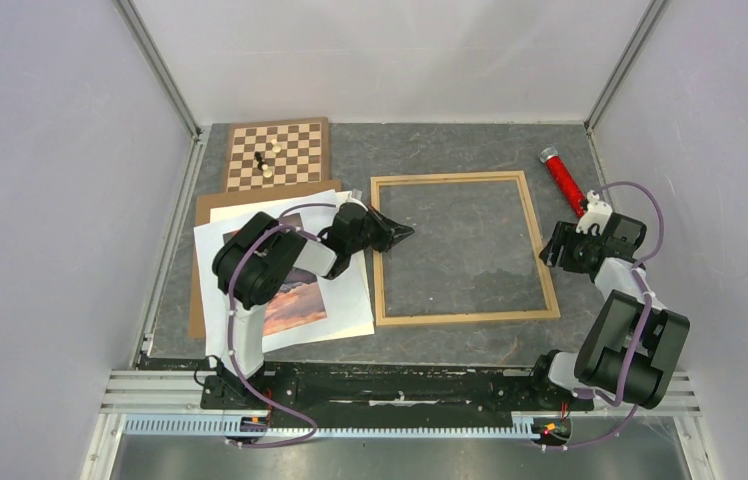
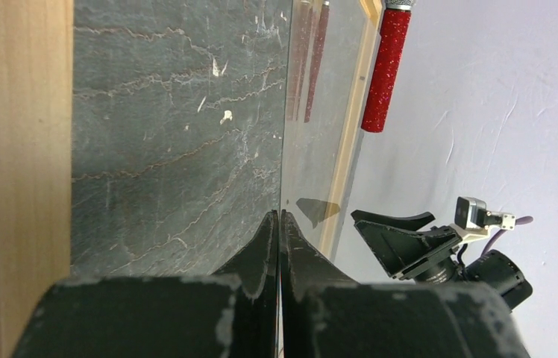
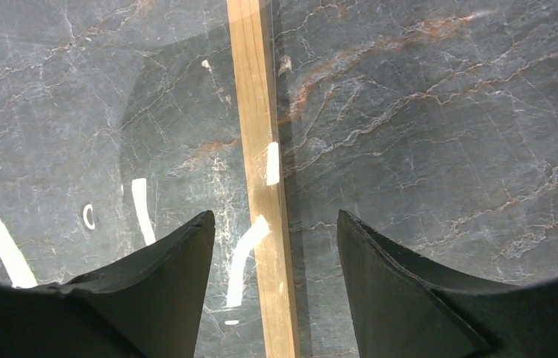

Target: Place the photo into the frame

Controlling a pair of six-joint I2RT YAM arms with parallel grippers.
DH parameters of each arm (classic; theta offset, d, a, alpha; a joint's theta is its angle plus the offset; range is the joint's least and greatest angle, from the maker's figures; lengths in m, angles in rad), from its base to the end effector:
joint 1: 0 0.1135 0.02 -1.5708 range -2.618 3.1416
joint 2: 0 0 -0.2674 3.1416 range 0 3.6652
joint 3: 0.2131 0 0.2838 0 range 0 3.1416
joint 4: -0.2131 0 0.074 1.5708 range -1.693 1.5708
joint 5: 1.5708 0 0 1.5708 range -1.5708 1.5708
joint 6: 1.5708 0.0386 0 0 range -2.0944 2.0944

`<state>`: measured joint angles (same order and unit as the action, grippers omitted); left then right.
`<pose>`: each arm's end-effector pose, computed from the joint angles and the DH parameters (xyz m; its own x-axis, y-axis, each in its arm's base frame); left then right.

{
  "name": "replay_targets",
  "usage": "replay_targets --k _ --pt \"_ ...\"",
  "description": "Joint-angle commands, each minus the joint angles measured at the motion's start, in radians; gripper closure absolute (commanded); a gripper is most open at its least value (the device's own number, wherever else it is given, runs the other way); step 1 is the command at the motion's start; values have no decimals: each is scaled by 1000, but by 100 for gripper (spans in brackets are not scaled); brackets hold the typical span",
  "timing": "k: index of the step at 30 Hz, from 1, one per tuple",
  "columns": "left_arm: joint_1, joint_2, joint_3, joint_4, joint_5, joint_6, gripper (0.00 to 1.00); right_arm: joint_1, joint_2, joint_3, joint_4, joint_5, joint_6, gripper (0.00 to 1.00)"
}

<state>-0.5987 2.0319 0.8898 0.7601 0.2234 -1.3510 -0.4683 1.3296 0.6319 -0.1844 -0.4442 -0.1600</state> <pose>0.3359 -0.2395 0.0840 -0.7692 -0.6273 -0.1217 -0.1437 0.3554 -0.9236 0.2542 -0.1100 0.1569 -0.7063 0.1960 -0.6803 0.0520 0.9727 0.2263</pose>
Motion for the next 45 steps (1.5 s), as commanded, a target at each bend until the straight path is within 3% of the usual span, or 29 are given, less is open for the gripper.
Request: replay_targets --k 1,25,45 --pt "8 -71 -17 93 -61 79 98 2 5 44 56 -20 -8 36" --pt "6 -64 -12 156 -111 48 98 -3 41 47 131 -72 12 37" --pt "6 -109 -40 147 -111 119 98 -6 47 33 140 -91 -22 37"
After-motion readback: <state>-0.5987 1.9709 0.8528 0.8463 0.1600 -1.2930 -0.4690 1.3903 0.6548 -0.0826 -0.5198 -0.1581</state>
